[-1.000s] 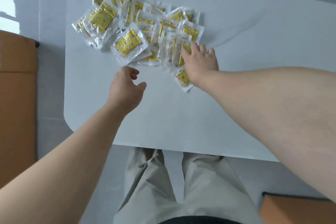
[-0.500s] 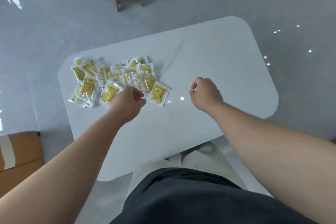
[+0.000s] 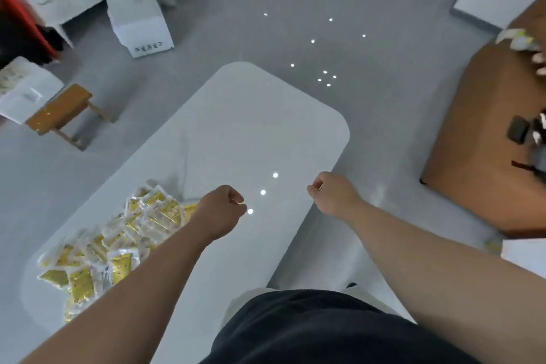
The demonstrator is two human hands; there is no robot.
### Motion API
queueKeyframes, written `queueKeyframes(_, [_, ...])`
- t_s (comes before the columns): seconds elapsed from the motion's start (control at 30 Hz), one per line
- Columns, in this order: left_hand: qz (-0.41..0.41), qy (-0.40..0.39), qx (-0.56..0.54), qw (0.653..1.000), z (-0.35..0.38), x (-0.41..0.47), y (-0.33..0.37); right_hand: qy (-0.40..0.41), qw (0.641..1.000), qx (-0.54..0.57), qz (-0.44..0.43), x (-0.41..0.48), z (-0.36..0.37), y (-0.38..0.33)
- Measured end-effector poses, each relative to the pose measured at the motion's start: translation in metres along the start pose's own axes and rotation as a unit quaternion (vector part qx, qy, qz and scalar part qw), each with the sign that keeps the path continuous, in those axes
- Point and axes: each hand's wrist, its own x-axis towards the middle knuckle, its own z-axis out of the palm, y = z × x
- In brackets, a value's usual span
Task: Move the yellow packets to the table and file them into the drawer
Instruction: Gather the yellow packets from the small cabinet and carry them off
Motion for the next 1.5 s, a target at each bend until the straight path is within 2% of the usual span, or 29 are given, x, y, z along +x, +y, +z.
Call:
queueKeyframes(0.2, [0.095,-0.083,0.093,0.988,0.086,-0.013,0.084,0.045,0.992,0.072,0.089,-0.05,-0.024,0.12])
queueKeyframes(0.43, [0.187,-0.124,0.176,0.958,0.22,-0.068,0.176,0.097,0.973,0.137,0.157,-0.126,-0.047,0.281])
queueKeyframes(0.67, [0.226,-0.149,0.204,0.941,0.378,-0.138,0.255,0.145,0.949,0.172,0.222,-0.216,-0.089,0.448])
queueKeyframes(0.83, [0.27,-0.185,0.256,0.91,0.475,-0.178,0.311,0.185,0.92,0.205,0.279,-0.271,-0.105,0.543])
queueKeyframes(1.17, [0.316,-0.288,0.328,0.842,0.662,-0.21,0.386,0.201,0.853,0.303,0.374,-0.324,-0.112,0.694])
queueKeyframes(1.5, [0.286,-0.349,0.384,0.806,0.875,-0.192,0.483,0.17,0.812,0.316,0.46,-0.319,-0.176,0.871])
